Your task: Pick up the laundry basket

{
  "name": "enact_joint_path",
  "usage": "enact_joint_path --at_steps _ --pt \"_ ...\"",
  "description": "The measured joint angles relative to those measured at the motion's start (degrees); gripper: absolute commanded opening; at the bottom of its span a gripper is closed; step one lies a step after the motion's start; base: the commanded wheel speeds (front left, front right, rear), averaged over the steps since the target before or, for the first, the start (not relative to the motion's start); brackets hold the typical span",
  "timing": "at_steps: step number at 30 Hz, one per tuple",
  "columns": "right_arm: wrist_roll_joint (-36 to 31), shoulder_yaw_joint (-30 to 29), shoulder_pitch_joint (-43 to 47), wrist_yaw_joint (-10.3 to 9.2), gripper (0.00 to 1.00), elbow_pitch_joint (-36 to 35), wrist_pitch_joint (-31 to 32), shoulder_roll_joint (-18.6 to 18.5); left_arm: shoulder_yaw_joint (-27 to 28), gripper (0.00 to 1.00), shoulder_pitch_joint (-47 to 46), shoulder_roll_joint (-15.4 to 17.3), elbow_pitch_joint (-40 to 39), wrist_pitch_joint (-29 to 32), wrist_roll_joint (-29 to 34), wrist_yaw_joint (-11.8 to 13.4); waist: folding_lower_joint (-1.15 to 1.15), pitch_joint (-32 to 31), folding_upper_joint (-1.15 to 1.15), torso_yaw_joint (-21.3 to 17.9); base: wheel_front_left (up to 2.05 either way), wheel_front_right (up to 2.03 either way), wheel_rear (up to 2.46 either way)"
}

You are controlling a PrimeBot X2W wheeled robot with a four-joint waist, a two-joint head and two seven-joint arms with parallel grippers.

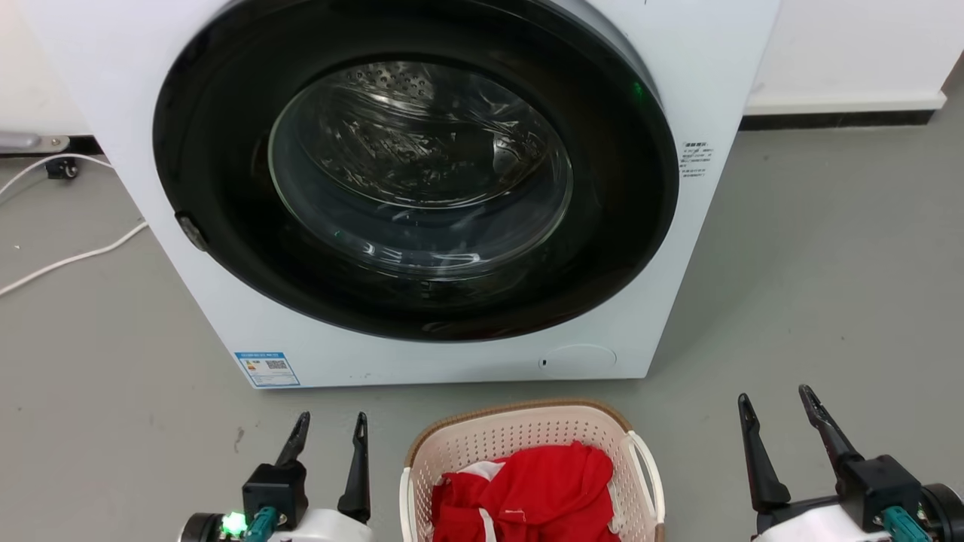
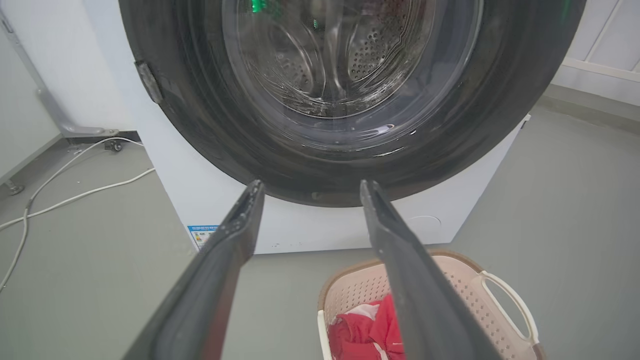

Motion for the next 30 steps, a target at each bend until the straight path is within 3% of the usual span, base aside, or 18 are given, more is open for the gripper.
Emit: enact_joint_path --at_steps 11,22,30 --pt "-2.8 1.5 -7.7 0.01 1.0 8.8 0.0 0.0 -3.7 1.0 -8.6 0.0 13.4 0.0 -4.0 -0.9 0.0 6.5 0.0 -0.8 0.0 0.0 0.0" --pt "-5.7 3.1 -18.5 0.01 1.0 17.4 0.0 -0.1 -6.6 1.0 -19.5 0.0 24.7 0.0 -6.4 -2.5 0.0 18.0 0.0 -1.0 0.0 0.0 0.0" --pt "-8.1 4.4 -26.3 0.01 1.0 26.0 0.0 -0.1 -8.2 1.0 -27.1 0.0 31.7 0.0 -8.1 -2.2 0.01 27.2 0.0 -0.8 0.0 0.0 0.0"
